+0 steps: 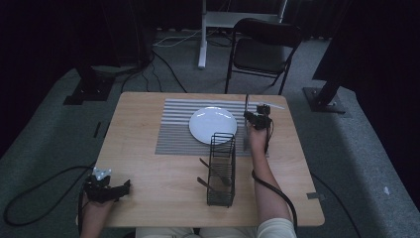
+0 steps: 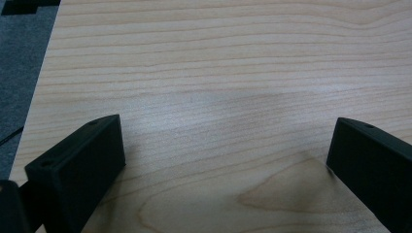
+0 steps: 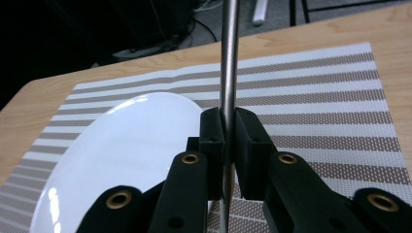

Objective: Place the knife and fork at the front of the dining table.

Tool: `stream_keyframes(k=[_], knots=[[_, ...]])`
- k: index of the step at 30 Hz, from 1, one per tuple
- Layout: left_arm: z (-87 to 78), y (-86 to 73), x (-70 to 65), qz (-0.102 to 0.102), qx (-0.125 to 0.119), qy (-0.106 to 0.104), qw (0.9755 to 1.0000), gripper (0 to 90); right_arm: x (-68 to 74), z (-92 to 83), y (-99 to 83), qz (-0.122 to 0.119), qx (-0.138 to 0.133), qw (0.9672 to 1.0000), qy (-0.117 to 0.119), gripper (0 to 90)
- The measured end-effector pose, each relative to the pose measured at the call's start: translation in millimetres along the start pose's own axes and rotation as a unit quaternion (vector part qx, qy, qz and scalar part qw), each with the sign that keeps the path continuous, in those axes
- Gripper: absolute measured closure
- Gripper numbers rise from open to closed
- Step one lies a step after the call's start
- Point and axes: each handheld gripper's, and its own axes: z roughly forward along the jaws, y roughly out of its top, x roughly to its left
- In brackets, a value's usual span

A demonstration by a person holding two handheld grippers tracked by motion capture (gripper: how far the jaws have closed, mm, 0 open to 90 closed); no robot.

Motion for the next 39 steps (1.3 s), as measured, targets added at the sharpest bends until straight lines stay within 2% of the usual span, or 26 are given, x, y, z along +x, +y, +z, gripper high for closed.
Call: stream_keyframes(k=[5, 11, 16, 18, 21, 24, 28, 30, 32, 34, 39], knots=[[0.2, 0.2, -0.5, 0.003, 0.002, 0.002, 1.0000, 0.2, -4.8, 14.3, -6.2, 0.019, 0.000, 0.9998, -0.006, 83.0], [-0.2, -0.1, 0.5, -0.001, -0.001, -0.002, 1.0000, 0.2, -11.2, 30.6, -14.6, 0.047, 0.013, 0.9987, -0.014, 82.9], [-0.3, -0.1, 0.7, -0.002, -0.001, -0.003, 1.0000, 0.2, -16.9, 38.4, -20.8, 0.074, 0.019, 0.9970, -0.013, 82.9], [-0.3, -0.1, 0.8, -0.002, -0.001, -0.003, 1.0000, 0.2, -16.8, 40.8, -22.3, 0.078, 0.024, 0.9964, -0.022, 82.9], [-0.3, -0.1, 0.8, -0.002, -0.002, -0.003, 1.0000, 0.2, -18.0, 43.6, -24.0, 0.083, 0.025, 0.9960, -0.024, 82.8], [-0.4, -0.2, 1.0, -0.003, -0.002, -0.004, 1.0000, 0.2, -22.7, 50.1, -28.1, 0.103, 0.035, 0.9936, -0.030, 82.7], [-0.4, -0.2, 1.0, -0.003, -0.002, -0.004, 1.0000, 0.2, -26.6, 50.1, -27.7, 0.117, 0.032, 0.9922, -0.030, 82.5], [-0.7, -0.1, 1.1, -0.001, 0.000, -0.004, 1.0000, 0.2, -27.0, 50.5, -26.9, 0.110, 0.033, 0.9930, -0.028, 79.4], [-0.7, -0.2, 1.0, -0.001, -0.001, -0.004, 1.0000, 0.2, -27.8, 49.8, -26.1, 0.109, 0.029, 0.9933, -0.026, 71.2], [-0.7, -0.4, 1.1, -0.002, -0.002, -0.004, 1.0000, 0.2, -28.6, 49.3, -25.0, 0.109, 0.031, 0.9933, -0.022, 69.0], [-0.7, -0.4, 1.2, -0.003, -0.002, -0.005, 1.0000, 0.2, -28.8, 42.7, -22.9, 0.102, 0.033, 0.9938, -0.028, 53.9]])
